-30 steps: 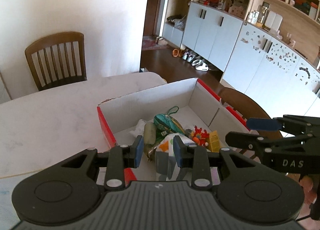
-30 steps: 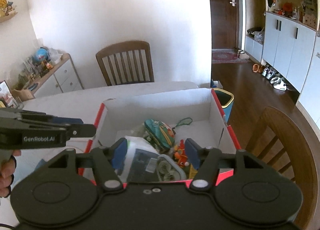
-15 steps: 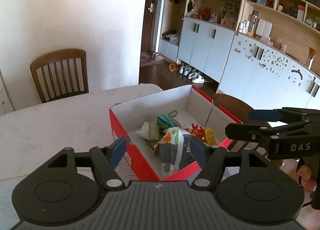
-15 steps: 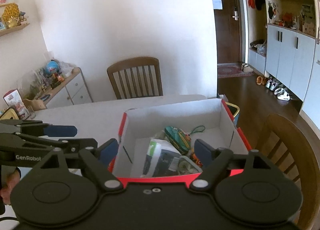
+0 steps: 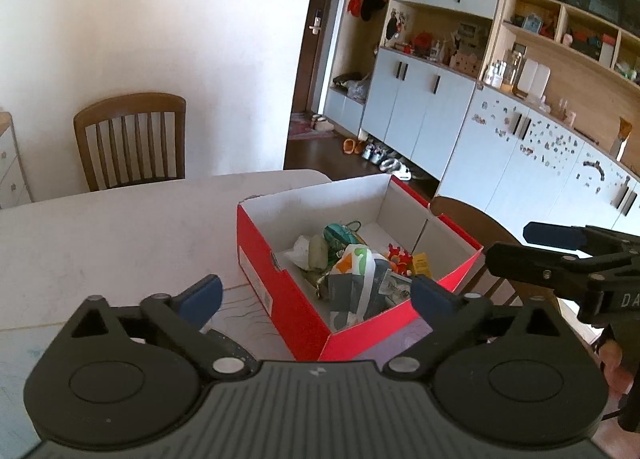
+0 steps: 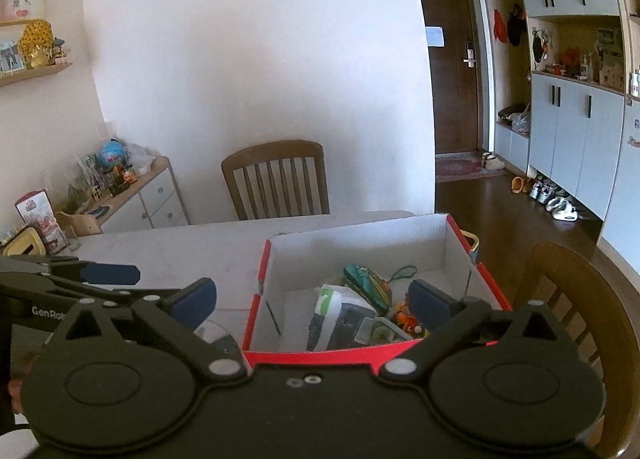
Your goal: Organize objects
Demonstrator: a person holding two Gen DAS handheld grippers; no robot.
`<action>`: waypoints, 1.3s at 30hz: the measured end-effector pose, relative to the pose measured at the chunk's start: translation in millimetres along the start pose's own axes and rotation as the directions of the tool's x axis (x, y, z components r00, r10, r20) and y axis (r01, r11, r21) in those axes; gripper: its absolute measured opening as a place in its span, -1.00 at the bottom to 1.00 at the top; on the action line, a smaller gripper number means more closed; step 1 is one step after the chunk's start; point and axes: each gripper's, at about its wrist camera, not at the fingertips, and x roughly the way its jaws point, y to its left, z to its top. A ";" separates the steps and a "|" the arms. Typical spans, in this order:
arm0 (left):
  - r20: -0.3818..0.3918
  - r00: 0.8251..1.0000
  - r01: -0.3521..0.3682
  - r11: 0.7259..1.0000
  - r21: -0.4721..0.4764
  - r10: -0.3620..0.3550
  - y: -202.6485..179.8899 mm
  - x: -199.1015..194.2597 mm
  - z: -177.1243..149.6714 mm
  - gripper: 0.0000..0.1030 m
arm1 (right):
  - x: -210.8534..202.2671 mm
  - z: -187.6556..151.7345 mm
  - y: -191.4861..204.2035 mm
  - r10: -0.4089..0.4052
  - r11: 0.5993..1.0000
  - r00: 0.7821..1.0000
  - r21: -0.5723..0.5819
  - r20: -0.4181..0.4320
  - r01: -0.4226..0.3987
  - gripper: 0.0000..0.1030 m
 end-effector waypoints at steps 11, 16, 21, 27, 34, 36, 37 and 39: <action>0.019 1.000 0.007 1.000 0.031 -0.008 -3.4 -11.6 -11.1 0.99 | -12.1 -7.8 0.8 -0.023 0.999 1.000 0.040 0.016 0.022 0.98; 0.025 0.999 0.020 0.999 0.046 -0.022 -8.5 -14.4 -14.1 0.99 | -14.7 -12.5 1.4 -0.030 0.998 0.999 0.053 0.013 0.030 0.98; 0.035 0.999 0.014 0.998 0.058 -0.016 -10.9 -16.0 -15.5 0.99 | -17.9 -17.3 1.3 -0.039 0.997 0.999 0.062 0.012 0.038 0.98; 0.040 0.999 0.022 0.998 0.063 -0.025 -11.3 -15.8 -15.2 0.99 | -19.9 -17.7 -0.6 -0.053 0.996 0.999 0.072 0.013 0.052 0.98; 0.040 0.999 0.022 0.997 0.068 -0.025 -12.1 -14.3 -14.1 0.99 | -19.1 -18.0 -0.6 -0.065 0.994 0.998 0.084 0.012 0.063 0.98; 0.041 0.999 0.023 0.998 0.065 -0.026 -11.4 -14.1 -13.3 0.99 | -19.6 -19.0 -0.6 -0.067 0.994 0.998 0.084 0.010 0.066 0.98; 0.039 0.999 0.025 0.998 0.065 -0.028 -11.2 -14.0 -13.4 0.99 | -20.0 -19.5 -0.7 -0.068 0.994 0.998 0.083 0.009 0.067 0.98; 0.035 0.999 0.033 0.997 0.064 -0.036 -10.4 -14.5 -12.8 0.99 | -20.3 -20.0 -1.0 -0.069 0.994 0.998 0.084 0.009 0.068 0.98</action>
